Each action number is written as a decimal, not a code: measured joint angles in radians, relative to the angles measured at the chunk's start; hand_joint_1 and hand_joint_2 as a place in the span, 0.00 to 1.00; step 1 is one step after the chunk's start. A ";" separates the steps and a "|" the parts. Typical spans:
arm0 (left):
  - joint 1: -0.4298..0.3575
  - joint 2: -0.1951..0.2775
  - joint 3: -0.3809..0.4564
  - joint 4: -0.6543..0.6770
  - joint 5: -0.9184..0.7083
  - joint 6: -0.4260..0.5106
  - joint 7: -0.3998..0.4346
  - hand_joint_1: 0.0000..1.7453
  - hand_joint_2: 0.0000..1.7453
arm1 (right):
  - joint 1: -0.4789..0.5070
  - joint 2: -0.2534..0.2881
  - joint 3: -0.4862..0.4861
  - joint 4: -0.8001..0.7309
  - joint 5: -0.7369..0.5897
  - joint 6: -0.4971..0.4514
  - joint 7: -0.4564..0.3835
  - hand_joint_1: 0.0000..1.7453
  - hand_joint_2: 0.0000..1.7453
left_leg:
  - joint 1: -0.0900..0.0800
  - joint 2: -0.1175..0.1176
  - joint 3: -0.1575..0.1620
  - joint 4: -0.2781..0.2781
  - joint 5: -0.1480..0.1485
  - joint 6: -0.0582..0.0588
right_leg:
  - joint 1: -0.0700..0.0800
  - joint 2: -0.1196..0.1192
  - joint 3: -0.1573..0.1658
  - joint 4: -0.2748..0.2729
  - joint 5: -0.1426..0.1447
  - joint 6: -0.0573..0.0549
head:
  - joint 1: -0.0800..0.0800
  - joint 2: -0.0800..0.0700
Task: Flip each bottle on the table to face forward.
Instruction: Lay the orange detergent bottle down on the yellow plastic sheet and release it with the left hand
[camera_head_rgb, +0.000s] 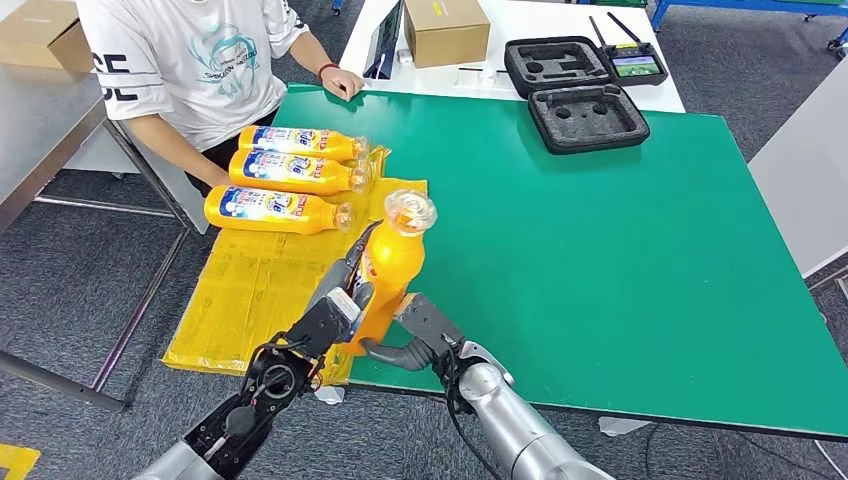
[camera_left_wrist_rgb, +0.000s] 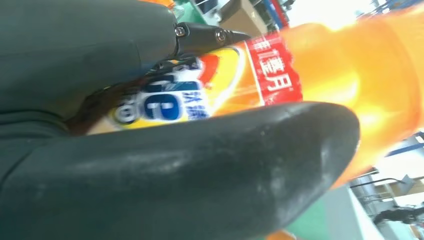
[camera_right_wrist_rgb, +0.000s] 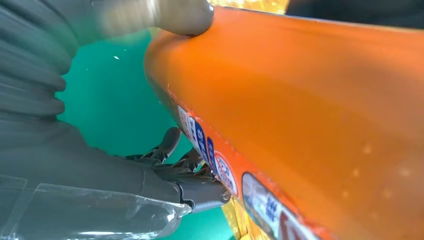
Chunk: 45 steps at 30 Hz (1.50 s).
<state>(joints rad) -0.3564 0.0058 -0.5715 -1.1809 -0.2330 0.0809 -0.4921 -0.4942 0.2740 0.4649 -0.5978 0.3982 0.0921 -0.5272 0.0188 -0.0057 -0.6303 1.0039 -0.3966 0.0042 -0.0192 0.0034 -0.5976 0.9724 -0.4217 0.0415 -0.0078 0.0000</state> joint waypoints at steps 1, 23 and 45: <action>-0.006 0.000 0.000 0.013 0.003 -0.001 0.002 0.00 0.25 | -0.003 0.000 0.006 0.006 0.002 0.001 0.003 1.00 1.00 | 0.000 0.000 0.000 0.000 0.000 0.000 | 0.000 0.000 0.000 0.000 0.000 0.000 | 0.000 0.000; -0.036 -0.004 0.008 0.152 0.045 -0.008 -0.006 0.78 1.00 | -0.039 0.000 0.043 0.092 -0.044 0.016 0.006 1.00 1.00 | 0.000 0.000 0.000 0.000 0.000 0.000 | 0.000 0.000 0.000 0.000 0.000 0.000 | 0.000 0.000; -0.031 -0.002 0.033 0.152 0.181 -0.036 -0.076 1.00 1.00 | -0.070 0.000 0.082 0.115 -0.049 0.000 0.012 0.64 1.00 | 0.000 0.000 0.000 0.000 0.000 0.000 | 0.000 0.000 0.000 0.000 0.000 0.000 | 0.000 0.000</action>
<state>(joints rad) -0.3876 0.0043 -0.5380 -1.0291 -0.0522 0.0448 -0.5684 -0.5638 0.2738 0.5467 -0.4826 0.3493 0.0923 -0.5155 0.0188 -0.0058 -0.6304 1.0039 -0.3965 0.0042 -0.0192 0.0033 -0.5976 0.9725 -0.4217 0.0415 -0.0078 0.0000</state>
